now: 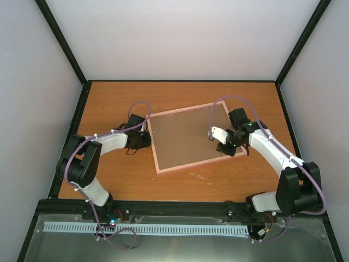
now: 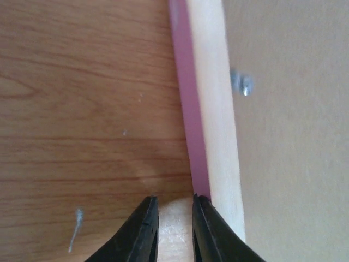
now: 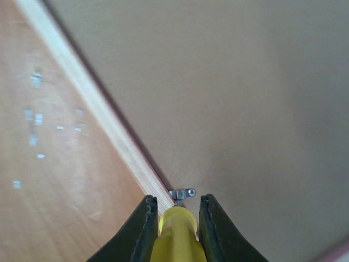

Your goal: Take the photo out of the frame

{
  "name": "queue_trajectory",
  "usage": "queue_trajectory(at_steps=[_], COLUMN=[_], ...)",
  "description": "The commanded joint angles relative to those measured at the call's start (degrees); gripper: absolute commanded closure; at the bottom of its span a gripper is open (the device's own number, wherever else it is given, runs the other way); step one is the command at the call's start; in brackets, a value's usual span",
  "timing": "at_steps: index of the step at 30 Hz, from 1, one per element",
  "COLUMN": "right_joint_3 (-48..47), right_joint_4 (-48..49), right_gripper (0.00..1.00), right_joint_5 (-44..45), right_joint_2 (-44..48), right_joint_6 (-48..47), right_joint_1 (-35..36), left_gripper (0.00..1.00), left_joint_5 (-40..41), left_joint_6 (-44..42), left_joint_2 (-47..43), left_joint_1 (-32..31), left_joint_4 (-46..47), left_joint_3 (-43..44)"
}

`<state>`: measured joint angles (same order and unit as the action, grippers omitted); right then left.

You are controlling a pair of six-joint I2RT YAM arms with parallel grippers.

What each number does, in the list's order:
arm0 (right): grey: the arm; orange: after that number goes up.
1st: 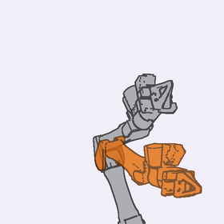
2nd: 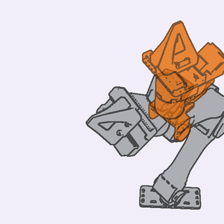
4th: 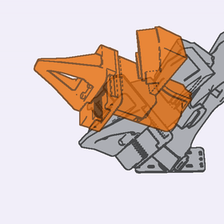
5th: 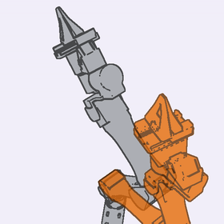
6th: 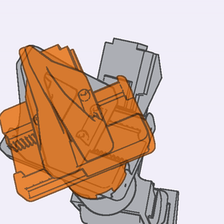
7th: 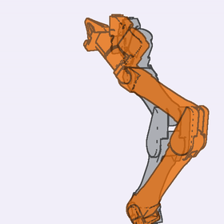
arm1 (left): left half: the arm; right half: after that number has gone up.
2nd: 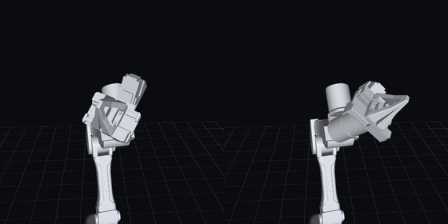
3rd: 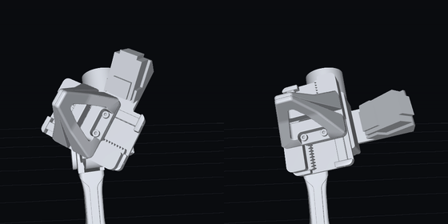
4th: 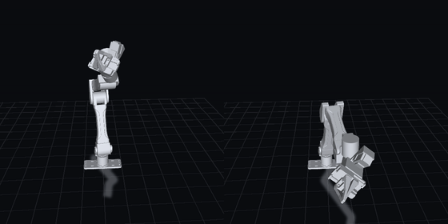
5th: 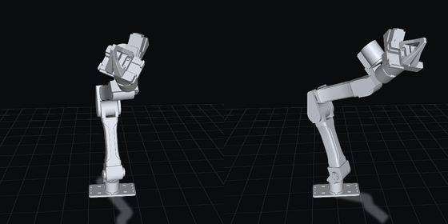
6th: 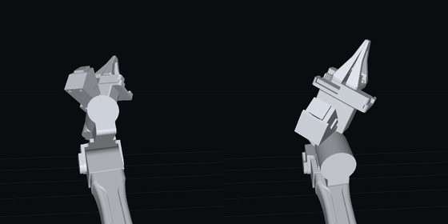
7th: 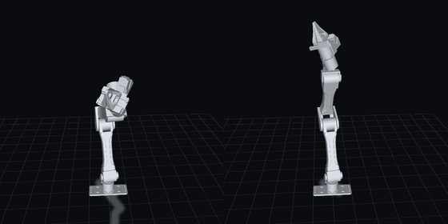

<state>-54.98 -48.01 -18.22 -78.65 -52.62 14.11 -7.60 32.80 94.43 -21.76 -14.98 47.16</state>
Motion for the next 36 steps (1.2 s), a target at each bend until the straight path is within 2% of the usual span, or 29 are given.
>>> queue_trajectory(at_steps=[1,7,18,25,36], right_joint_3=[1.6,-3.7,-9.6,-10.2,-14.4], right_joint_4=[-6.0,-4.6,6.0,11.5,22.0], right_gripper=[0.97,0.97,0.97,0.97,0.97], right_joint_5=[-7.9,-6.5,-9.5,-10.9,-16.5], right_joint_2=[0.7,2.6,0.9,0.1,-8.9], right_joint_6=[3.9,6.8,16.9,22.1,32.5], right_joint_1=[5.4,5.6,5.6,5.6,6.6], left_gripper=[0.76,0.54,0.52,0.61,0.86], left_joint_5=[-0.9,0.4,1.3,0.2,2.4], left_joint_6=[2.0,4.8,-1.7,-2.4,-0.6], left_joint_2=[-2.7,-10.8,0.9,5.7,2.7], left_joint_1=[-0.2,-0.3,-0.7,-1.6,-5.1], left_joint_4=[1.8,-0.4,-2.9,-1.1,-0.3], left_joint_3=[2.4,1.9,10.4,9.7,2.1])
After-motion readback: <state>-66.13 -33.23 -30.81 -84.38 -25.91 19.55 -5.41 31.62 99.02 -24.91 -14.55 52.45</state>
